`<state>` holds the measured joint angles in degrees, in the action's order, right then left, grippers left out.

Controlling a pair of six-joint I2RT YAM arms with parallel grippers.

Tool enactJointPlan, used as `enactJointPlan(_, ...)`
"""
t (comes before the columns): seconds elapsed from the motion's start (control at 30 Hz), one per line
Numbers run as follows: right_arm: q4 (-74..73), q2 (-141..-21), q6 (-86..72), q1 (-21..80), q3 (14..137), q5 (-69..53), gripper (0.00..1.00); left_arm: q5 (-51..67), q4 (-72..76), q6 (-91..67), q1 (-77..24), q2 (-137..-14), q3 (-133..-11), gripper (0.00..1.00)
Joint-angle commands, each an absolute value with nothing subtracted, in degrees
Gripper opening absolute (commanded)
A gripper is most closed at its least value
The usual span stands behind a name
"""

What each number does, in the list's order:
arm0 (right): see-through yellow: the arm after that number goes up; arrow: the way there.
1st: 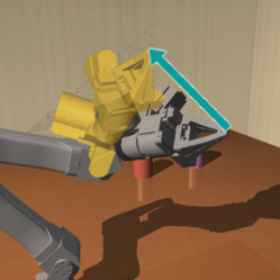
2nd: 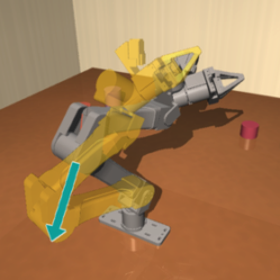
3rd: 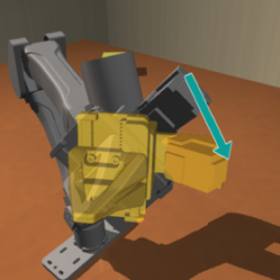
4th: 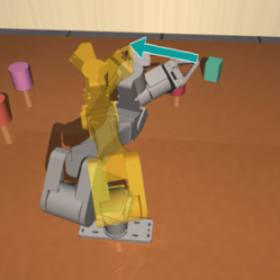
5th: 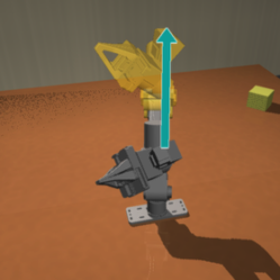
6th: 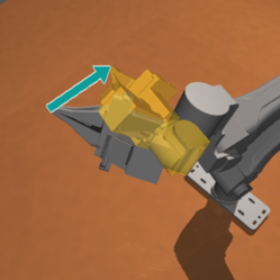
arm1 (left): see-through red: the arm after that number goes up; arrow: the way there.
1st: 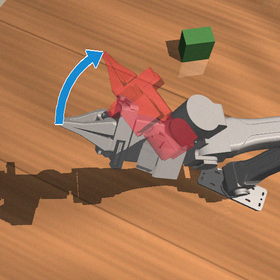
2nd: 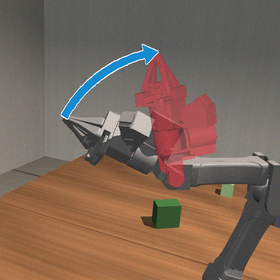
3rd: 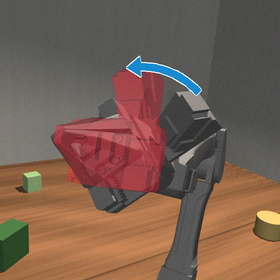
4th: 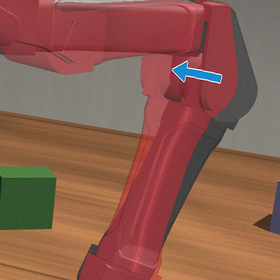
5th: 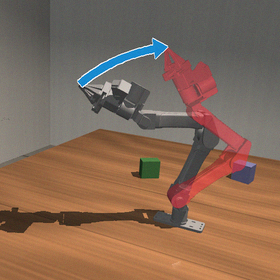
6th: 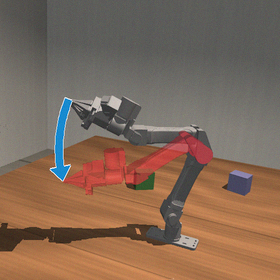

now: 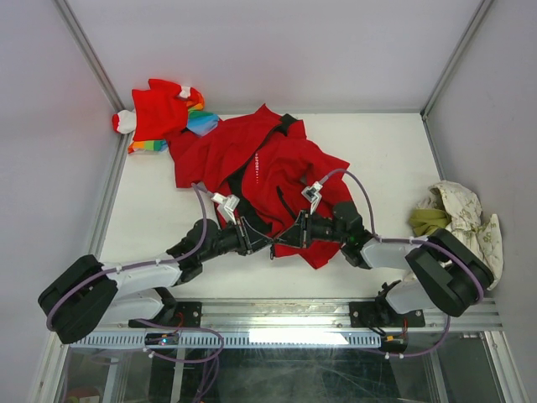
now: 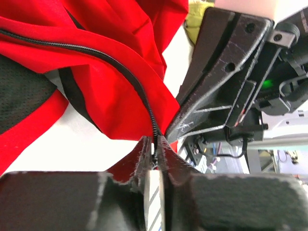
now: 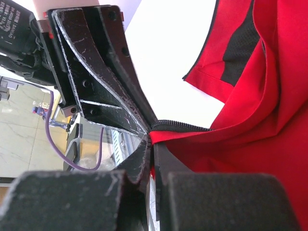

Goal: Zip up the jacket

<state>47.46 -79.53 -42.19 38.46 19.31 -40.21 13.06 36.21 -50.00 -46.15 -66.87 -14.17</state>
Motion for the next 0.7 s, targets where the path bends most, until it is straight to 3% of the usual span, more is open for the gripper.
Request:
enactJointPlan(0.0,52.5,-77.1,-40.5,38.8,20.1,-39.8,0.0,9.4,35.2,-49.5,-46.5,-62.2,-14.2,0.22)
enactJointPlan(0.1,50.2,-75.4,-39.2,38.8,20.8,-37.8,0.0,9.0,33.7,-49.5,-46.5,-59.6,-12.7,0.32)
enactJointPlan(0.4,49.8,-73.9,-38.4,38.8,21.9,-35.7,0.0,13.9,37.8,-49.2,-46.5,-60.6,-11.7,0.47)
enactJointPlan(0.67,51.0,-72.8,-38.7,38.8,21.4,-34.9,0.0,16.9,44.0,-50.6,-46.5,-67.4,-12.4,0.5)
